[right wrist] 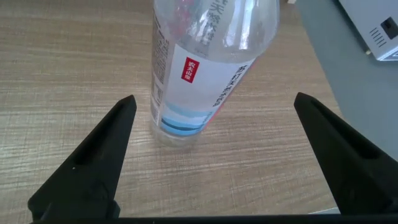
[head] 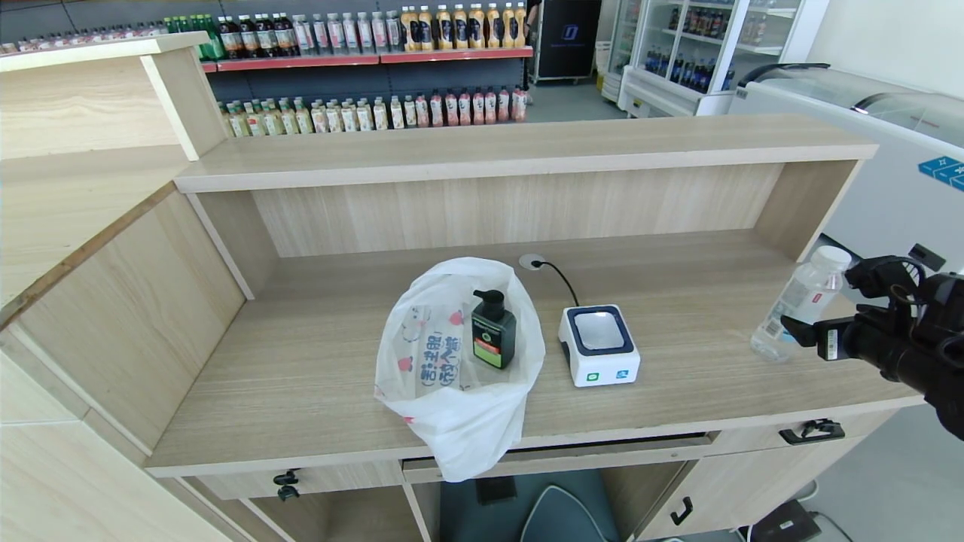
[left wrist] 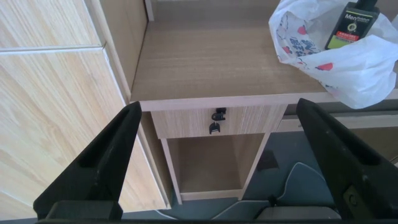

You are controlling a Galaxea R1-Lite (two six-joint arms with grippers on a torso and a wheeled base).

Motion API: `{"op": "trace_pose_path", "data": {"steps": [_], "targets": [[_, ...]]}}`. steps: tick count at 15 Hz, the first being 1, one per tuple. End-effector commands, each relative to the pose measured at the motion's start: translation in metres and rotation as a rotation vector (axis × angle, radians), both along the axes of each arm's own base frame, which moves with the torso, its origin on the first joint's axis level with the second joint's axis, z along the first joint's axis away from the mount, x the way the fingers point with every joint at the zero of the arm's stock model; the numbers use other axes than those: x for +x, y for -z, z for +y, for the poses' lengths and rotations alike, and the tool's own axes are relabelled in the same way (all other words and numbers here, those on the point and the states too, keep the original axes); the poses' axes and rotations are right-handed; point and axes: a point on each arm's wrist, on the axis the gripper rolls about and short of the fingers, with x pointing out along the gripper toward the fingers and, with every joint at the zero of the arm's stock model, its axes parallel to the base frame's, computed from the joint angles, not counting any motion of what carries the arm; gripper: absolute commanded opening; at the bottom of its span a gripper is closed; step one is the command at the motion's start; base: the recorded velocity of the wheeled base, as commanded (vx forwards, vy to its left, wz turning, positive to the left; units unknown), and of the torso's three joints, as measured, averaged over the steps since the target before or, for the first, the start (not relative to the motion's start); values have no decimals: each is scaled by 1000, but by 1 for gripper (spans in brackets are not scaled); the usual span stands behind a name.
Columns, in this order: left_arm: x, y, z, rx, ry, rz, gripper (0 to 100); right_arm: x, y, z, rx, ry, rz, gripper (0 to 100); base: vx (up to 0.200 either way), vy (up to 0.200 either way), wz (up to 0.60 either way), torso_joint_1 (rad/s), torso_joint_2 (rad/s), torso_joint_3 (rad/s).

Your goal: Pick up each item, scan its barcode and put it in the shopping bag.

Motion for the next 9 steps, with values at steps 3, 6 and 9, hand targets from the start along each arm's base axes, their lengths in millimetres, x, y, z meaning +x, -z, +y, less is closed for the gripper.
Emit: {"op": "trace_pose_path", "data": {"steps": [3,6,9], "targets": [[0,0,0,0,-1,-1,100,10,5,2,10,-18,5,100,0,0,0,0,0,0],[0,0,0,0,-1,-1,100,19,4,6,8,-36,-12,100,0,0,0,0,0,0],[0,0,0,0,-1,-1,100,28,5,10,7,-56,-21,100,0,0,0,0,0,0]]}}
